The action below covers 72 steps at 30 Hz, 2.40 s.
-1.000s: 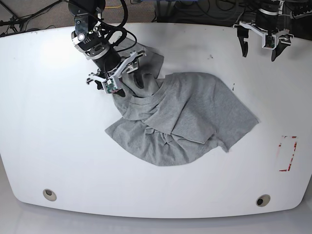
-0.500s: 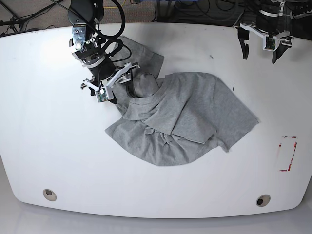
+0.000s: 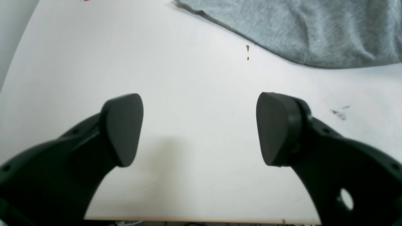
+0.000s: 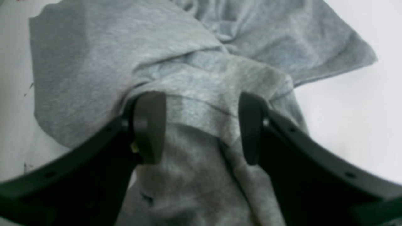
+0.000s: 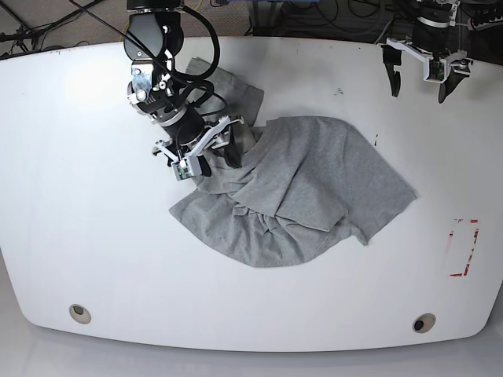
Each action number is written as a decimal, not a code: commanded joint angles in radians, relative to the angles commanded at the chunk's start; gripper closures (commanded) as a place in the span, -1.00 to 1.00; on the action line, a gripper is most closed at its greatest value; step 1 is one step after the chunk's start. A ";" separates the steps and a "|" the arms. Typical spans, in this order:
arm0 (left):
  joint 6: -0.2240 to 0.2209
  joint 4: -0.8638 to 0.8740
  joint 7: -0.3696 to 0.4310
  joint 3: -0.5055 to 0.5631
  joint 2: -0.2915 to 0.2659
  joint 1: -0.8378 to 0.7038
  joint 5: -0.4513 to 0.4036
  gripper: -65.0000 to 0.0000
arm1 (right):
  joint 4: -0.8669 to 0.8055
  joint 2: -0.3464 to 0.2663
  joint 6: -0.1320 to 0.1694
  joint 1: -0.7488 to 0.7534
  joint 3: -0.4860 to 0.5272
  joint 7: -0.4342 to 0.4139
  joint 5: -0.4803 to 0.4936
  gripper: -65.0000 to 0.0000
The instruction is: Fold the T-shirt properly
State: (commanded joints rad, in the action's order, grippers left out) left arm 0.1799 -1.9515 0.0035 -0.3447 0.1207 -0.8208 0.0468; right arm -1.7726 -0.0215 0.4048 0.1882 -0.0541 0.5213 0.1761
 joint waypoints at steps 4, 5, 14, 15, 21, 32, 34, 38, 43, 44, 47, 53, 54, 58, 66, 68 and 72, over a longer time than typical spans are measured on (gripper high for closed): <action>0.001 -0.002 0.004 -0.002 0.001 -0.002 -0.001 -0.64 | -0.030 -0.015 0.000 0.020 -0.007 -0.003 -0.034 -0.08; 0.002 -0.004 0.008 -0.004 0.004 -0.004 -0.001 -0.64 | -0.039 -0.018 0.002 0.025 -0.011 -0.006 -0.037 -0.08; 0.002 -0.004 0.008 -0.005 0.003 -0.005 0.000 -0.64 | -0.054 -0.035 -0.002 0.042 -0.011 -0.010 -0.045 -0.08; 0.001 -0.005 0.010 -0.005 0.003 -0.006 0.000 -0.64 | -0.054 -0.036 -0.003 0.044 -0.011 -0.011 -0.044 -0.08; 0.001 -0.006 0.017 -0.004 0.005 -0.006 0.001 -0.65 | -0.048 -0.048 0.003 0.058 -0.010 -0.005 -0.040 -0.09; -0.001 -0.005 0.022 -0.004 0.005 -0.005 0.000 -0.65 | -0.017 -0.040 0.007 0.019 -0.021 -0.003 -0.018 -0.09; -0.001 -0.004 0.023 -0.004 0.005 -0.004 0.000 -0.65 | -0.009 -0.038 0.007 0.010 -0.023 -0.003 -0.016 -0.09; 0.000 -0.004 0.025 -0.002 0.005 -0.005 0.000 -0.65 | 0.012 -0.036 0.008 -0.011 -0.026 -0.003 -0.013 -0.09; 0.001 -0.004 0.028 -0.003 0.001 -0.004 0.000 -0.66 | 0.043 -0.029 0.002 -0.031 -0.029 -0.006 0.003 -0.10; 0.001 -0.004 0.028 -0.003 0.001 -0.004 0.000 -0.66 | 0.046 -0.028 0.002 -0.032 -0.030 -0.006 0.005 -0.10; 0.001 -0.002 0.028 -0.003 0.000 -0.003 0.000 -0.66 | 0.051 -0.026 0.003 -0.032 -0.032 -0.007 0.011 -0.09; -0.001 -0.004 0.031 -0.003 -0.001 -0.002 0.002 -0.67 | 0.060 -0.020 0.000 -0.032 -0.022 -0.014 0.024 -0.06; -0.001 -0.005 0.031 -0.003 -0.001 -0.002 0.002 -0.67 | 0.062 -0.019 0.000 -0.032 -0.021 -0.014 0.024 -0.05; 0.000 -0.003 0.032 -0.003 -0.003 0.004 0.002 -0.67 | 0.070 -0.015 -0.002 -0.034 -0.020 -0.017 0.026 0.03; 0.001 -0.004 0.025 -0.006 -0.007 0.033 -0.002 -0.67 | 0.091 -0.003 -0.002 -0.040 -0.019 -0.019 0.018 0.30; 0.000 -0.004 0.025 -0.005 -0.007 0.037 -0.001 -0.67 | 0.092 -0.003 -0.002 -0.039 -0.017 -0.020 0.022 0.30; 0.000 -0.004 0.028 -0.004 -0.007 0.045 -0.001 -0.68 | 0.086 0.000 -0.003 -0.039 -0.012 -0.019 0.029 0.20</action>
State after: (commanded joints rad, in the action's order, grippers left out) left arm 0.1804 -1.9553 0.0315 -0.3488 0.1135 -0.7760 0.0454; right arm -1.6870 -0.0215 0.4018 0.1491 -0.0665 0.5022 0.2051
